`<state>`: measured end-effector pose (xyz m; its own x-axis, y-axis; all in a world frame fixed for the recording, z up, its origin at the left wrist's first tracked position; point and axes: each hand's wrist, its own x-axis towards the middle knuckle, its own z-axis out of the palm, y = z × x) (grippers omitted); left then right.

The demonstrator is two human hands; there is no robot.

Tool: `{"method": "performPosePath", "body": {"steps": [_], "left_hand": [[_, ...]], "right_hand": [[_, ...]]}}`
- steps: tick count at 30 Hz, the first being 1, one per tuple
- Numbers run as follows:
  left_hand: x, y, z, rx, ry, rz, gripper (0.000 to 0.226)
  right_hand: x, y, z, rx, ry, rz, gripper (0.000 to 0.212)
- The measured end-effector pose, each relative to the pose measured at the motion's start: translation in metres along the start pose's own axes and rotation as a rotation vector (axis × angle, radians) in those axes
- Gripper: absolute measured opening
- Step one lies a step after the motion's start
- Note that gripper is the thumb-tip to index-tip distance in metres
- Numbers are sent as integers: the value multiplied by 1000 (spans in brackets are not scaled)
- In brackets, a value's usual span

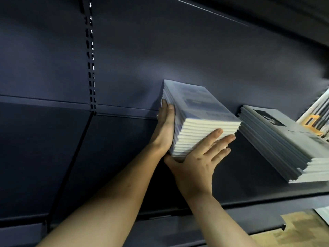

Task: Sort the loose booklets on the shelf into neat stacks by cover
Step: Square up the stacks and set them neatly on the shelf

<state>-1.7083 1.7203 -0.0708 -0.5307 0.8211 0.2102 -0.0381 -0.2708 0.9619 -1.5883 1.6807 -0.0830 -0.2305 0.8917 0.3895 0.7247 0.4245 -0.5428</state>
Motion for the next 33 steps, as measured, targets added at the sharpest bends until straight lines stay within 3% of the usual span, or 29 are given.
{"method": "performPosePath", "body": {"steps": [4,7,10,12,16,22,29,31,33], "left_hand": [[16,-32,-1,4,-109,-76,92],[-5,3,1,52,-19,0,95],[-16,21,2,76,92,191,90],[-14,26,4,72,65,289,85],[-12,22,12,139,-56,297,78],[-15,23,12,111,-43,236,82],[-72,56,6,314,-77,14,55],[-91,63,5,390,-62,61,58],[-103,66,1,632,-33,202,67]], "right_hand": [[3,2,0,14,-34,-1,151],[1,-3,-4,30,-6,27,151],[-5,-6,-7,14,205,-28,146],[-7,-5,-7,-53,301,-152,140],[-2,-4,1,-148,181,-298,138],[2,0,12,-153,199,-280,126],[-9,-8,-20,-204,11,-243,121],[-13,-11,-36,-188,-57,-237,111],[-18,-12,-49,-184,-73,-240,105]]}}
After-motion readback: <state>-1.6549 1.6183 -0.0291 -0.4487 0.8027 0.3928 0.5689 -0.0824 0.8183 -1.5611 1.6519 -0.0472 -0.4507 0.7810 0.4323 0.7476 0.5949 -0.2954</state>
